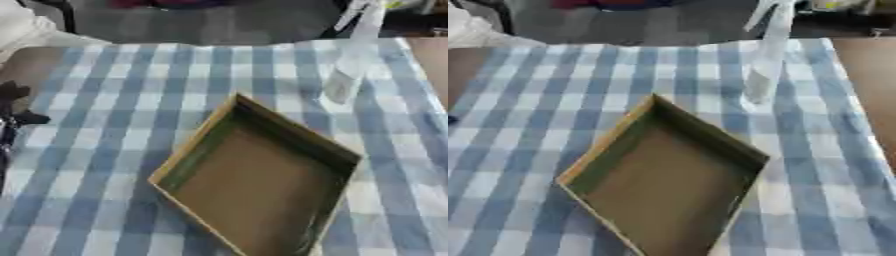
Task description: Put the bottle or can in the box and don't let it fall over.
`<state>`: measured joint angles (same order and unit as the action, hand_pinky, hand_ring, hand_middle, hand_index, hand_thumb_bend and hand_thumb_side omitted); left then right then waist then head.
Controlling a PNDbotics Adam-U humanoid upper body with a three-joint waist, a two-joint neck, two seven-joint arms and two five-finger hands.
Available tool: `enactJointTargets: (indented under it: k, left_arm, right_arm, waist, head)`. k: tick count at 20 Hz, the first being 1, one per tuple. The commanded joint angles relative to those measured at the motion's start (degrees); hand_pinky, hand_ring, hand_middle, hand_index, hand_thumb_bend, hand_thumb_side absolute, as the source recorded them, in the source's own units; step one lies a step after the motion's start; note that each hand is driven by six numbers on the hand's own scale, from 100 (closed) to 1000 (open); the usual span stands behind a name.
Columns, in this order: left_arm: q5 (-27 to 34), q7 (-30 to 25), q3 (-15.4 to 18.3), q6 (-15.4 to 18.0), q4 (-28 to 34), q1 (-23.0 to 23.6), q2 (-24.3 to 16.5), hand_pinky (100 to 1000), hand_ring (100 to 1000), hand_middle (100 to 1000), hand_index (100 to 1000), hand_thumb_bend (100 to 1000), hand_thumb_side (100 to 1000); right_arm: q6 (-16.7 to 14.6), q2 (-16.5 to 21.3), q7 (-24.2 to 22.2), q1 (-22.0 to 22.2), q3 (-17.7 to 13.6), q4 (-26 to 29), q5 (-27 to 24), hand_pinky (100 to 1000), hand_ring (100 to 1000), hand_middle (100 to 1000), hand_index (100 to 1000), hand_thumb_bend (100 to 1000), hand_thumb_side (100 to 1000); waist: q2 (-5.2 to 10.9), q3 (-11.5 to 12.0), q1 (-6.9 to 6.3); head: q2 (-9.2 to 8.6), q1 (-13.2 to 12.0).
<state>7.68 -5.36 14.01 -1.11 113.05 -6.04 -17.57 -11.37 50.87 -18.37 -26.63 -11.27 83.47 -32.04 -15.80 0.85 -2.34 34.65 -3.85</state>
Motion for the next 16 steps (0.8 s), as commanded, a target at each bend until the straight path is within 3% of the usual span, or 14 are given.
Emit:
enactJointTargets:
  k: [1, 15, 16]
  left_arm:
    - [0.3, 0.4, 0.8, 0.2, 1.1, 0.0, -1.1, 1000, 655, 866, 938, 100, 727]
    - [0.9, 0.8, 0.9, 0.2, 0.8, -0.2, -1.2, 1000, 650, 865, 938, 100, 725]
    - [1.0, 0.8, 0.8, 0.2, 0.8, -0.3, -1.3, 1000, 650, 865, 938, 100, 720]
  right_arm:
    - [-0.4, 3.0, -0.1, -0.2, -0.8, 0.1, -0.2, 883, 1000, 1000, 1000, 100, 597]
    - [-1.3, 3.2, -4.4, 0.1, 0.4, -2.0, 1.5, 892, 1000, 1000, 1000, 100, 625]
    - [-1.4, 3.2, -5.1, 0.0, 0.7, -2.5, 2.0, 894, 1000, 1000, 1000, 100, 581]
  waist:
    - [1.54, 0.1, 0.11]
    - [2.43, 0.5, -0.25]
    - [2.44, 0.6, -0.27]
  head:
    - [-0.04, 0.5]
    - [0.88, 1.3]
    - [0.9, 1.4]
